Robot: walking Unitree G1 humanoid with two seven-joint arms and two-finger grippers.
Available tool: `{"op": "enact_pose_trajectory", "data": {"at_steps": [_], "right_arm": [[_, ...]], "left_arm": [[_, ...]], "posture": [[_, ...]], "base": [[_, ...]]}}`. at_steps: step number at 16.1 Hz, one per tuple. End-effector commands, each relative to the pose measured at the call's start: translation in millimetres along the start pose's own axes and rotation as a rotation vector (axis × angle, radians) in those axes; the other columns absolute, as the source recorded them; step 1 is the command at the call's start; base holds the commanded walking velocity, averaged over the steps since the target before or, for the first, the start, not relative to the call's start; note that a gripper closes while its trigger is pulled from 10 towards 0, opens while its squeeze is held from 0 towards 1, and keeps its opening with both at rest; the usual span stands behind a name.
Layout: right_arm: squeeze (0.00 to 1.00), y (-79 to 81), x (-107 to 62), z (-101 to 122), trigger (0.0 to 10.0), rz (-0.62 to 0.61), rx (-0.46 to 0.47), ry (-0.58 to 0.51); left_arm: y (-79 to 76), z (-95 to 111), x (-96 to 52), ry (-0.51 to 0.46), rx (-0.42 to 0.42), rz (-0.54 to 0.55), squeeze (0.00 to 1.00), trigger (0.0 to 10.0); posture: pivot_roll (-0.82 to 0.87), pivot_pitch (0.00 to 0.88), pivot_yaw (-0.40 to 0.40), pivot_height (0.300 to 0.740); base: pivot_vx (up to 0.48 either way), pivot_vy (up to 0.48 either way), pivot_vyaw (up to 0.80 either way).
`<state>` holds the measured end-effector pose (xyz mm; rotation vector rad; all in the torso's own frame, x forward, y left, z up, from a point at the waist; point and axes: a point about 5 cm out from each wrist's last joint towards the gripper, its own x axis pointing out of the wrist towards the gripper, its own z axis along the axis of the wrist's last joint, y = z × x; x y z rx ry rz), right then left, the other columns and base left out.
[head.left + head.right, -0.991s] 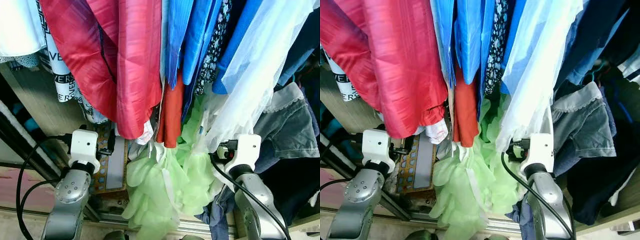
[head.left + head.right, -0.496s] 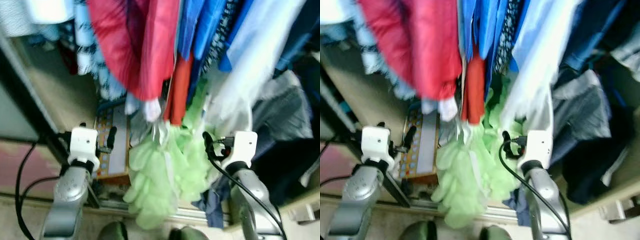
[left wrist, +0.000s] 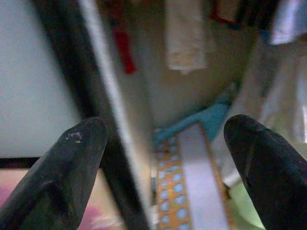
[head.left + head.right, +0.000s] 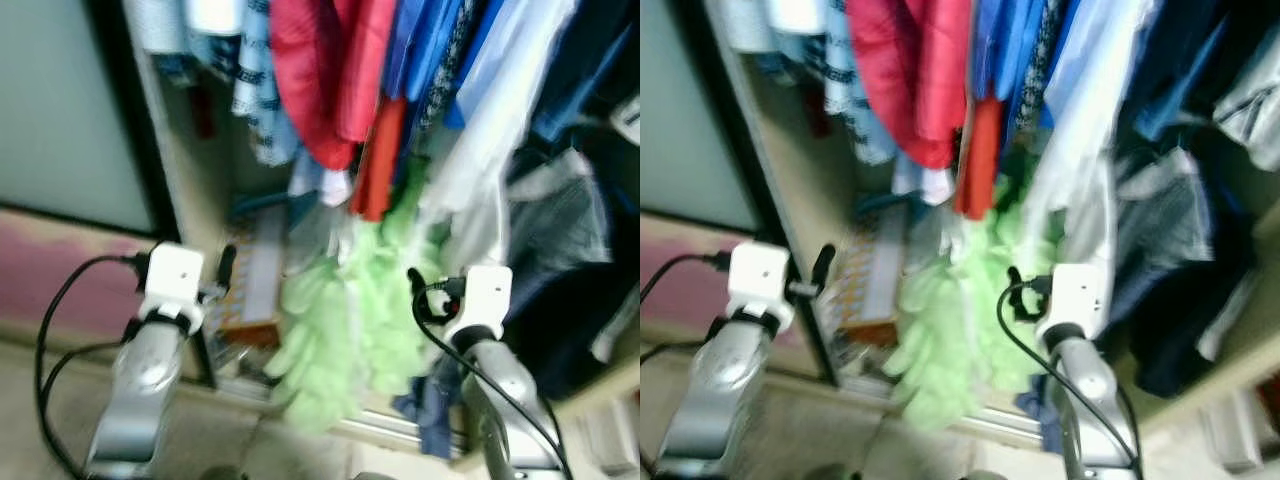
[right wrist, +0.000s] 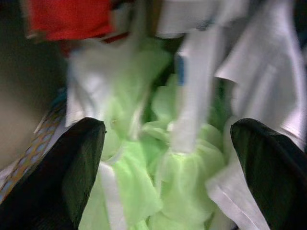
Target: Clean up the room
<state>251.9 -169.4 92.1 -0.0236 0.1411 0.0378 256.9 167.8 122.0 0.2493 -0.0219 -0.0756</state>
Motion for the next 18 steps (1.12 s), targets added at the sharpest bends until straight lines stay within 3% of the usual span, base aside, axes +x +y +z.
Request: {"op": "enact_pose_trajectory", "data": {"at_steps": [1, 2, 6, 11, 13, 18], "right_arm": [[0.00, 6.6, 5.4, 7.6, 10.0, 0.021, -0.018, -0.030], [0.00, 10.1, 8.4, 9.6, 10.0, 0.023, 0.004, -0.040], [0.00, 6.4, 5.3, 6.4, 10.0, 0.003, 0.016, -0.034], [0.00, 6.3, 7.3, 6.6, 10.0, 0.002, 0.012, -0.035], [0.00, 5.9, 11.7, 10.4, 10.0, 0.013, 0.009, -0.051], [0.00, 7.6, 15.7, 13.0, 10.0, 0.044, 0.009, -0.059]], "left_arm": [[2.4, -2.2, 0.0, 0.022, -0.005, 0.004, 0.00, 10.0], [2.9, -7.5, -3.7, 0.049, -0.098, -0.029, 0.00, 10.0], [-8.7, -12.1, -14.5, 0.054, -0.146, -0.072, 0.00, 10.0], [-7.8, -7.6, -9.4, 0.022, -0.127, -0.079, 0.00, 10.0], [-1.8, -11.3, -11.6, 0.046, -0.103, -0.006, 0.00, 10.0], [-1.3, -12.2, -11.1, 0.051, -0.090, 0.025, 0.00, 10.0]], "posture": [[0.02, 0.009, -0.066, 0.740], [0.01, 0.006, -0.050, 0.740], [-0.01, 0.000, -0.040, 0.740], [-0.01, 0.000, -0.047, 0.740], [-0.01, 0.000, -0.045, 0.740], [0.00, 0.000, -0.059, 0.740]], "base": [[0.000, 0.000, 0.80], [0.000, 0.000, 0.80], [0.000, 0.000, 0.80], [0.000, 0.000, 0.80], [0.000, 0.000, 0.80], [0.000, 0.000, 0.80]]}}
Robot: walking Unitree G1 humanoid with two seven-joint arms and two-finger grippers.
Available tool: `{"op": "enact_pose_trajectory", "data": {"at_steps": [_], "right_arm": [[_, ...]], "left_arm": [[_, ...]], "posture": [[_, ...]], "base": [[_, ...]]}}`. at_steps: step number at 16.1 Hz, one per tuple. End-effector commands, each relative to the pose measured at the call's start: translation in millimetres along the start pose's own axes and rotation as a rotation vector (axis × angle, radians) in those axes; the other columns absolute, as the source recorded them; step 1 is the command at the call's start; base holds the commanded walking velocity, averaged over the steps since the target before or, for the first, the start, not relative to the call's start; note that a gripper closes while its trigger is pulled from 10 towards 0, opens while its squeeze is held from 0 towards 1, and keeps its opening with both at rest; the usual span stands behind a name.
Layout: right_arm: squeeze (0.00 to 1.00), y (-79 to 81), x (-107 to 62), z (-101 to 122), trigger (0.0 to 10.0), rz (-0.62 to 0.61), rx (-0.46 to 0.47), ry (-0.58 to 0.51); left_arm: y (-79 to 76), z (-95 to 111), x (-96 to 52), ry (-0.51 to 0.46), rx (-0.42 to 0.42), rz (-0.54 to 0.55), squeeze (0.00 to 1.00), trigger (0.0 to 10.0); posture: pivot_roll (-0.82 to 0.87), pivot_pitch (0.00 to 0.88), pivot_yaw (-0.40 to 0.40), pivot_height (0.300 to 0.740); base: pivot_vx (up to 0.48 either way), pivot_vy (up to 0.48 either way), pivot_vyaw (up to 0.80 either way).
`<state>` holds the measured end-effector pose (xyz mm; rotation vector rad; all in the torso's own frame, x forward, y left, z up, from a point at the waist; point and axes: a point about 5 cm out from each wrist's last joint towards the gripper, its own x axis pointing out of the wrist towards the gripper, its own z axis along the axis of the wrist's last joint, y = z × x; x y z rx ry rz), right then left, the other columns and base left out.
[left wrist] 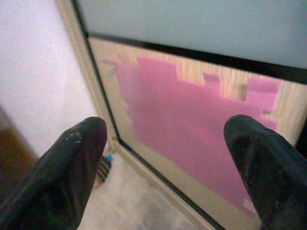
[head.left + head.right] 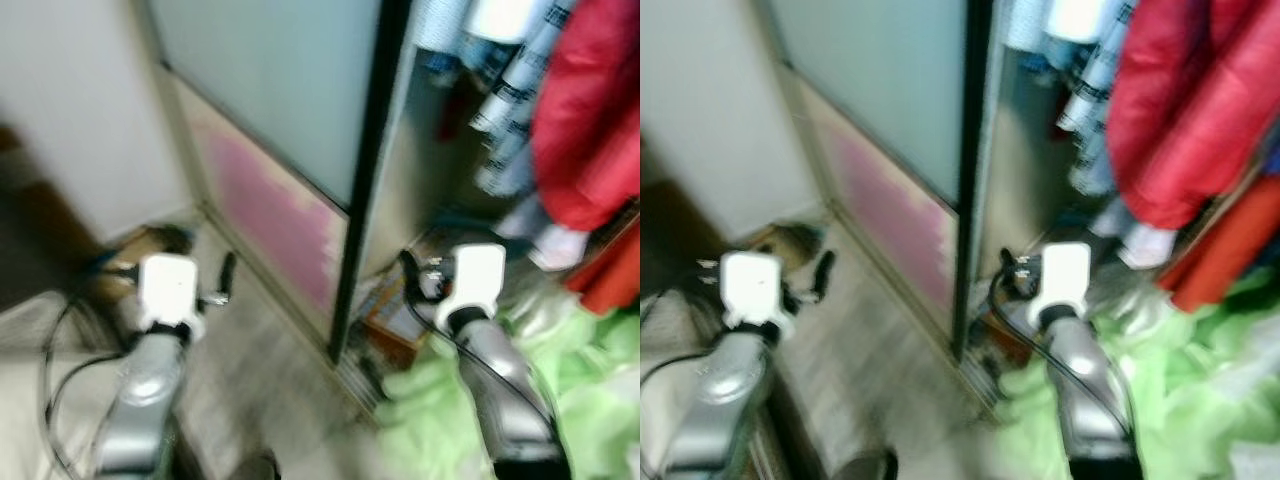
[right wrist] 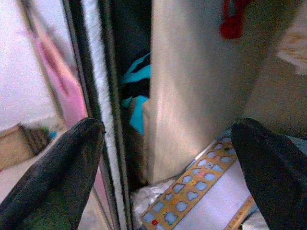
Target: Clean up the room
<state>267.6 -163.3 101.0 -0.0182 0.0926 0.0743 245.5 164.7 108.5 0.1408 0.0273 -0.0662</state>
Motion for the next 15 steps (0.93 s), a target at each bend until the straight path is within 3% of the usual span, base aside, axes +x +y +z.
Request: {"op": "enact_pose_trajectory", "data": {"at_steps": [1, 4, 7, 15], "right_arm": [[0.00, 2.0, 1.6, 1.4, 10.0, 0.009, 0.007, -0.010], [0.00, 2.3, 2.7, 1.2, 10.0, 0.014, 0.010, -0.012], [0.00, 3.8, 7.0, 3.7, 10.0, 0.020, 0.015, -0.020], [0.00, 6.8, 11.7, 6.7, 10.0, 0.025, 0.013, -0.033]], "left_arm": [[5.8, -0.9, -1.2, 0.012, 0.019, 0.032, 0.00, 10.0], [3.3, -2.6, -2.1, 0.013, 0.035, 0.024, 0.00, 10.0], [4.7, 6.5, 6.8, -0.030, 0.058, 0.028, 0.00, 10.0], [4.0, 0.9, 9.1, 0.010, 0.064, 0.064, 0.00, 10.0]], "posture": [[0.00, 0.000, -0.057, 0.740], [0.00, 0.000, -0.057, 0.740], [0.01, 0.000, -0.069, 0.740], [0.00, 0.000, -0.059, 0.740]], "base": [[0.000, 0.000, 0.80], [0.000, 0.000, 0.80], [0.000, 0.000, 0.80], [0.000, 0.000, 0.80]]}}
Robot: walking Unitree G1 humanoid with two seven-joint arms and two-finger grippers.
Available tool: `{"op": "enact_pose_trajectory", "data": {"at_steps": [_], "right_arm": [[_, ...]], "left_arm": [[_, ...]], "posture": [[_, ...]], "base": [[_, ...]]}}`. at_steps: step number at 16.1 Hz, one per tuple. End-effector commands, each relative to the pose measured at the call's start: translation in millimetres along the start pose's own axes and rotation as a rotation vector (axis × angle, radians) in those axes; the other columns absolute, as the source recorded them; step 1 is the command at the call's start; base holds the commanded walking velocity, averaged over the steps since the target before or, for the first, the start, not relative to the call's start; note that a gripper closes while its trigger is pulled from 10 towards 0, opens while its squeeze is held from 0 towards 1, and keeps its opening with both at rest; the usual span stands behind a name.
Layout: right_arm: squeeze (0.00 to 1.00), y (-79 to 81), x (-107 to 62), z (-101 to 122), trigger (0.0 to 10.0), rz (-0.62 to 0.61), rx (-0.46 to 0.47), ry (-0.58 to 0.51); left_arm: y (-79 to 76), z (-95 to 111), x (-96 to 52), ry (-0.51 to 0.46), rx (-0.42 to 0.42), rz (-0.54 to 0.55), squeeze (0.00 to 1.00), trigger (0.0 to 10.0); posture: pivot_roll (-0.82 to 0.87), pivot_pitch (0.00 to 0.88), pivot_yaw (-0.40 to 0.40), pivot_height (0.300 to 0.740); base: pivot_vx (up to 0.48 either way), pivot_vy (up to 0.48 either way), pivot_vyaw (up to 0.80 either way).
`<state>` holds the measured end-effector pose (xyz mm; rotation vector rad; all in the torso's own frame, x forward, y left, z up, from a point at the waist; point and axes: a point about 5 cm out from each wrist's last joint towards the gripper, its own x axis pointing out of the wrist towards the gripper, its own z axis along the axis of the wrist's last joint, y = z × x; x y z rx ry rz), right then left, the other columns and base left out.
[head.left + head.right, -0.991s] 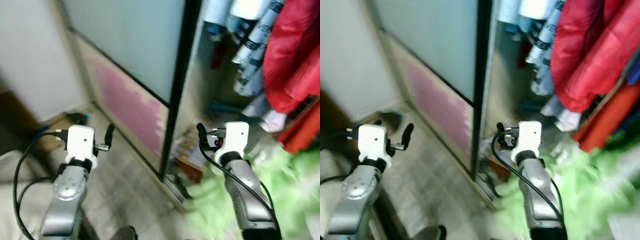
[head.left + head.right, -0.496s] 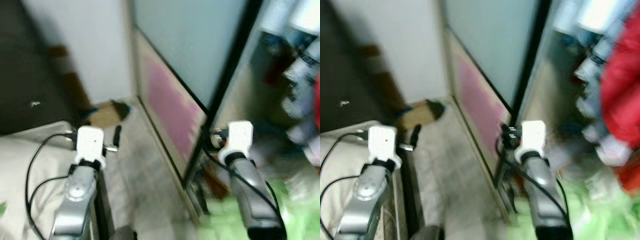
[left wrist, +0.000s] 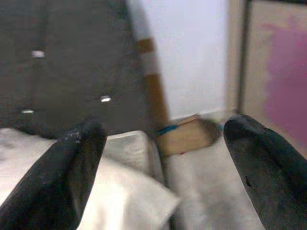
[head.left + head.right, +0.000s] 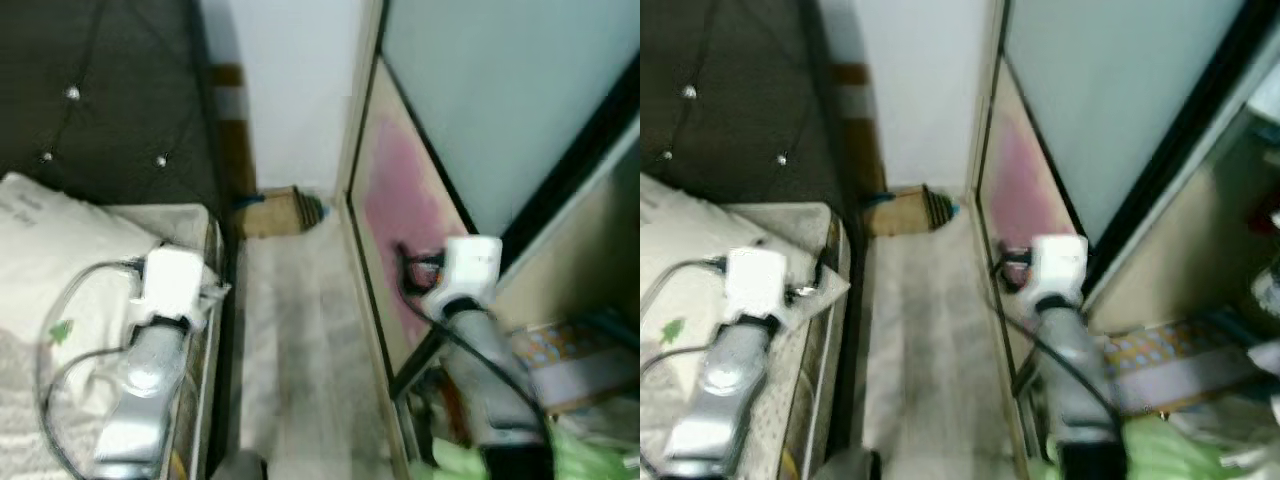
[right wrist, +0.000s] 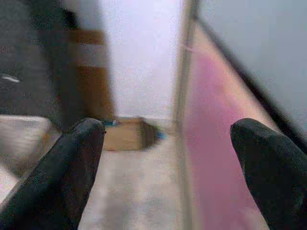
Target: Clean up the room
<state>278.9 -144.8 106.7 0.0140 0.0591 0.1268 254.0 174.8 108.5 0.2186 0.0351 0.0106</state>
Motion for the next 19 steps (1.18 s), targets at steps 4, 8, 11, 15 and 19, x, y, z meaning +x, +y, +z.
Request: {"op": "enact_pose_trajectory", "data": {"at_steps": [4, 8, 11, 15, 19], "right_arm": [[0.00, -9.6, -0.2, 0.2, 10.0, -0.034, -0.013, -0.003], [0.00, -8.8, 0.5, -0.2, 10.0, -0.030, -0.012, -0.006], [0.00, -8.5, 2.3, 0.8, 10.0, -0.030, -0.019, -0.011], [0.00, -7.6, 2.2, 0.1, 10.0, -0.025, -0.012, -0.009], [0.00, -7.9, 2.4, 0.2, 10.0, -0.022, -0.010, -0.010]], "left_arm": [[-7.5, 4.0, 3.7, -0.008, -0.016, -0.010, 0.00, 10.0], [-8.8, 4.9, 3.6, -0.021, -0.051, -0.027, 0.00, 10.0], [-4.8, 5.3, 3.7, -0.034, -0.038, -0.010, 0.00, 10.0], [-5.6, 5.2, 3.3, -0.026, -0.040, -0.014, 0.00, 10.0], [-6.4, 4.4, 2.9, -0.011, -0.052, -0.004, 0.00, 10.0]], "posture": [[0.00, 0.000, -0.055, 0.740], [0.00, 0.000, -0.055, 0.740], [0.00, 0.000, -0.054, 0.740], [0.01, 0.000, -0.054, 0.740], [0.01, 0.000, -0.057, 0.740]], "base": [[0.000, 0.000, 0.80], [0.000, 0.000, 0.80], [0.000, 0.000, 0.80], [0.000, 0.000, 0.80], [0.000, 0.000, 0.80]]}}
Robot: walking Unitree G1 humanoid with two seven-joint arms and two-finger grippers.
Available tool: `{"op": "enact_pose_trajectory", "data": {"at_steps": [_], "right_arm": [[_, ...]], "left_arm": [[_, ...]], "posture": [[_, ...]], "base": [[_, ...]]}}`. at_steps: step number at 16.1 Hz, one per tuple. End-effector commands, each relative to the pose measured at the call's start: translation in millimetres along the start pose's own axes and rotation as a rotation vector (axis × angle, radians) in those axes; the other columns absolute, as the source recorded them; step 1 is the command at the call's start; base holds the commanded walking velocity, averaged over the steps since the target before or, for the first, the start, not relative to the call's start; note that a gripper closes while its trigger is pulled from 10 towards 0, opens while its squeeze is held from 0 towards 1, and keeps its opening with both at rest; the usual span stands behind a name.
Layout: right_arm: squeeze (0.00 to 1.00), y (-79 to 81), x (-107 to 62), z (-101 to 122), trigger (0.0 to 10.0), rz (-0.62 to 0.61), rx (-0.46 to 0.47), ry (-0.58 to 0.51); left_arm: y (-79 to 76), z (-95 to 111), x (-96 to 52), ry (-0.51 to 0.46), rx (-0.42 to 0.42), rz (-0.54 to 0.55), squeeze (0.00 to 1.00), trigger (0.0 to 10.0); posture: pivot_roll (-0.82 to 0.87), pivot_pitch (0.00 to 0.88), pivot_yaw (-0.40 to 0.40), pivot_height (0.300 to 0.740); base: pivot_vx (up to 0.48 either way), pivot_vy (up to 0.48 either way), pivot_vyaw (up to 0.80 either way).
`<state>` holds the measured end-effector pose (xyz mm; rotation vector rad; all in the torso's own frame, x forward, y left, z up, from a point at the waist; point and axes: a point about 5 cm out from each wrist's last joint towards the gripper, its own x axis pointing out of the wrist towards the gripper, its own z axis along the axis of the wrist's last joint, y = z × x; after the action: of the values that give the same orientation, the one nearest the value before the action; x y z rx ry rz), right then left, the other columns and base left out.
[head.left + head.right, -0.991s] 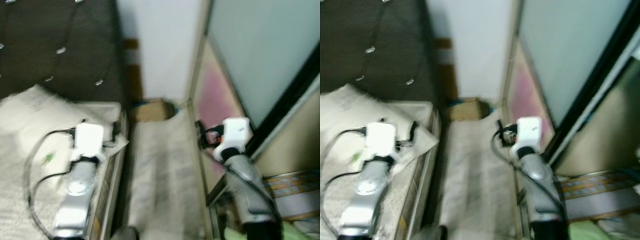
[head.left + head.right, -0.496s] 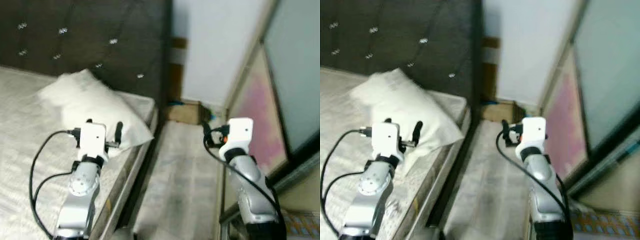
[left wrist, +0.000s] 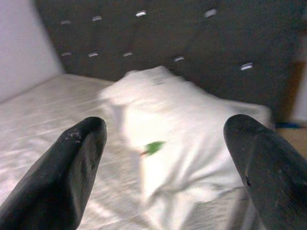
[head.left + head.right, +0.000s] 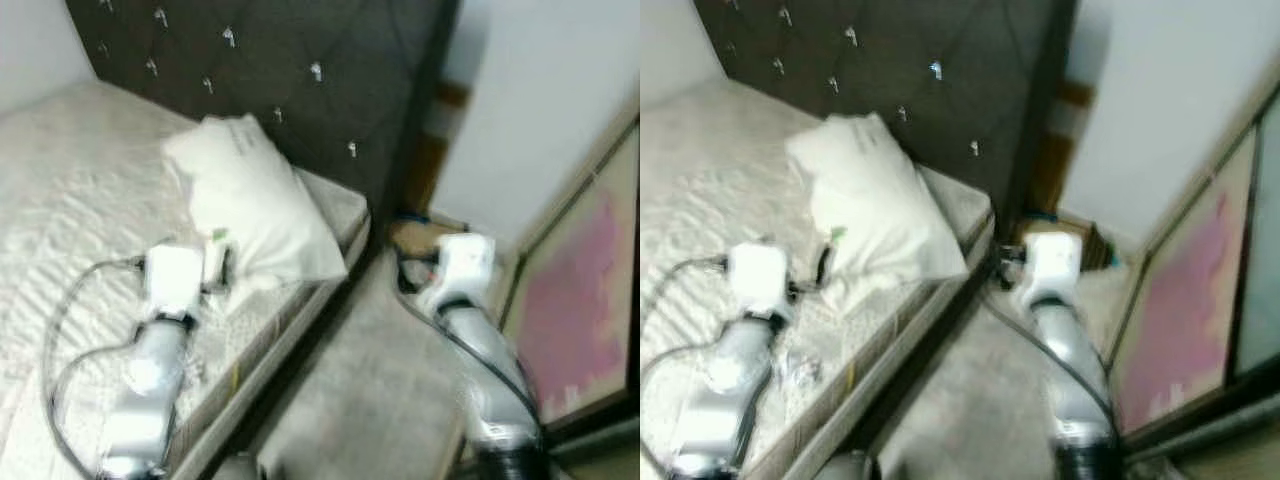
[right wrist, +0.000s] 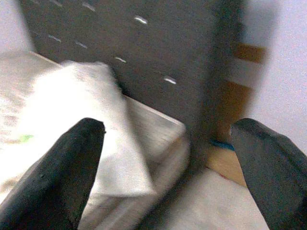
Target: Clean up the room
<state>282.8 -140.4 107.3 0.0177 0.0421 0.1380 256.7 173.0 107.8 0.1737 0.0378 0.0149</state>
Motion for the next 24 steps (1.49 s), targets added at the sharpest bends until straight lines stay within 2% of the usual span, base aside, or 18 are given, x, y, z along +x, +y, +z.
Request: {"op": "enact_pose_trajectory", "data": {"at_steps": [1, 24], "right_arm": [[0.00, -11.9, -1.7, -0.4, 10.0, -0.032, -0.012, 0.006], [0.00, -8.3, 1.2, 0.4, 10.0, -0.007, 0.005, -0.005]], "left_arm": [[-5.0, 4.4, 0.2, -0.012, -0.007, -0.005, 0.00, 10.0], [-6.9, 2.4, -1.7, 0.003, -0.020, -0.024, 0.00, 10.0]], "posture": [[0.01, 0.000, -0.058, 0.740], [0.01, 0.000, -0.061, 0.740]], "base": [[0.000, 0.000, 0.80], [0.000, 0.000, 0.80]]}}
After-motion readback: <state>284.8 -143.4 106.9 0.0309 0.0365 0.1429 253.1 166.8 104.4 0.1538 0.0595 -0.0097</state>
